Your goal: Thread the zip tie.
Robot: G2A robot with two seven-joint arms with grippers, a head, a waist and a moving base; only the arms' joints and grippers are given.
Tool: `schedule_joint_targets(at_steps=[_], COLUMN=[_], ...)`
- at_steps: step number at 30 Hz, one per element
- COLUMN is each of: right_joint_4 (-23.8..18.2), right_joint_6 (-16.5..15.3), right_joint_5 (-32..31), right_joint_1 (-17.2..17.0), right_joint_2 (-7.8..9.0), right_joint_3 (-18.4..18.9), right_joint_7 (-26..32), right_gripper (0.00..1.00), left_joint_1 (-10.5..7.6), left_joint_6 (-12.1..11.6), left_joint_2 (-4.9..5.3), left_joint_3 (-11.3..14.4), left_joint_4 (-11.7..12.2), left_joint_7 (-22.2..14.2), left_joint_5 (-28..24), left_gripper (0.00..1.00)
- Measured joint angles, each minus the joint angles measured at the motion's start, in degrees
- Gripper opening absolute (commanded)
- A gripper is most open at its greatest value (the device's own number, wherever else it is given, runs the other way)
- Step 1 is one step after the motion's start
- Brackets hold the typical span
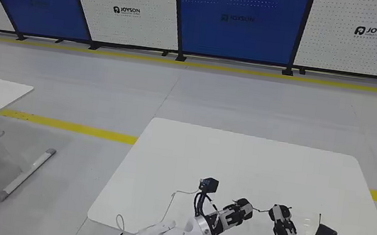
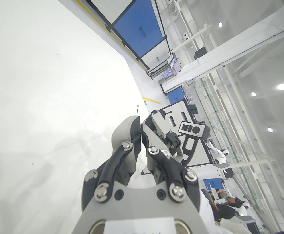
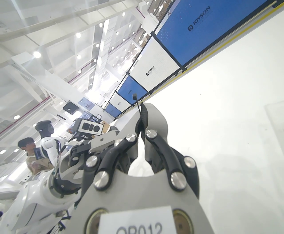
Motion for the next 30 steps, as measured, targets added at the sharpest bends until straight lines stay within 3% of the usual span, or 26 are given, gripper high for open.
schedule_joint_targets(at_steps=[30], right_joint_4=[-1.5], right_joint_6=[0.1], right_joint_5=[0.2], right_joint_1=[-1.4], right_joint_2=[-0.31], right_joint_3=[1.6], right_joint_7=[-0.4], right_gripper=[0.0], left_joint_1=[0.0], left_joint_6=[0.0], left_joint_2=[0.0], left_joint_3=[0.0], left_joint_4=[0.0], left_joint_7=[0.0], left_joint_5=[0.0], left_gripper=[0.0])
